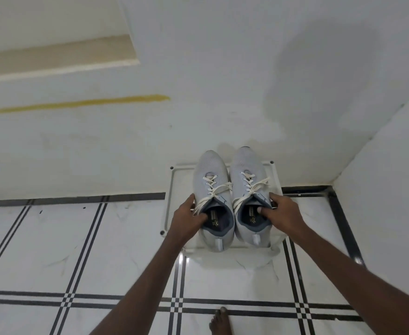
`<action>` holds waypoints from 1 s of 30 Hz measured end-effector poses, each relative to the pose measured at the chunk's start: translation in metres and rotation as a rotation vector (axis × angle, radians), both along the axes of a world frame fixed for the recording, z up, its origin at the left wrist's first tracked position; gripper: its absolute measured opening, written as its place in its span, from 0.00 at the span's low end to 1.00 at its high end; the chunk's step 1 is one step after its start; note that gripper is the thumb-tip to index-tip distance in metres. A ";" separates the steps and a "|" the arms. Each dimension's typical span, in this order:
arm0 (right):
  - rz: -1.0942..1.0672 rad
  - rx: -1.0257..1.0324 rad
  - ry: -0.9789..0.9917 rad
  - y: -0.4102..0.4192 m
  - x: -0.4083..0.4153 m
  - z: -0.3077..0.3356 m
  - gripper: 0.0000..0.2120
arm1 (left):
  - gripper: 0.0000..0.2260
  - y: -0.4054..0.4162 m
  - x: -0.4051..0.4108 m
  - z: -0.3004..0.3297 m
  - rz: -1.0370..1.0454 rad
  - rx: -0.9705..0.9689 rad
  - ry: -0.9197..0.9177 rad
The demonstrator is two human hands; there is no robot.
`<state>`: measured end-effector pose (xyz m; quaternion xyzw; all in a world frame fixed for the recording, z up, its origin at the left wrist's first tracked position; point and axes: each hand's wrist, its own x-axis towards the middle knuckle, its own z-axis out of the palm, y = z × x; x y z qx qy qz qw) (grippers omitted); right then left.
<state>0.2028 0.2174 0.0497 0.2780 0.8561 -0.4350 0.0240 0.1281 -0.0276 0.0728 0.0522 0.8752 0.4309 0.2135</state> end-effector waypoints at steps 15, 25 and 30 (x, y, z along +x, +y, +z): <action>-0.052 -0.023 -0.223 0.003 -0.126 -0.163 0.08 | 0.28 0.018 -0.145 -0.171 -0.103 -0.181 -0.209; -0.016 0.041 -0.241 -0.003 -0.134 -0.139 0.27 | 0.36 0.025 -0.145 -0.168 -0.082 -0.254 -0.098; 0.093 0.135 -0.066 0.006 -0.170 -0.054 0.30 | 0.23 0.047 -0.169 -0.085 0.024 -0.064 0.198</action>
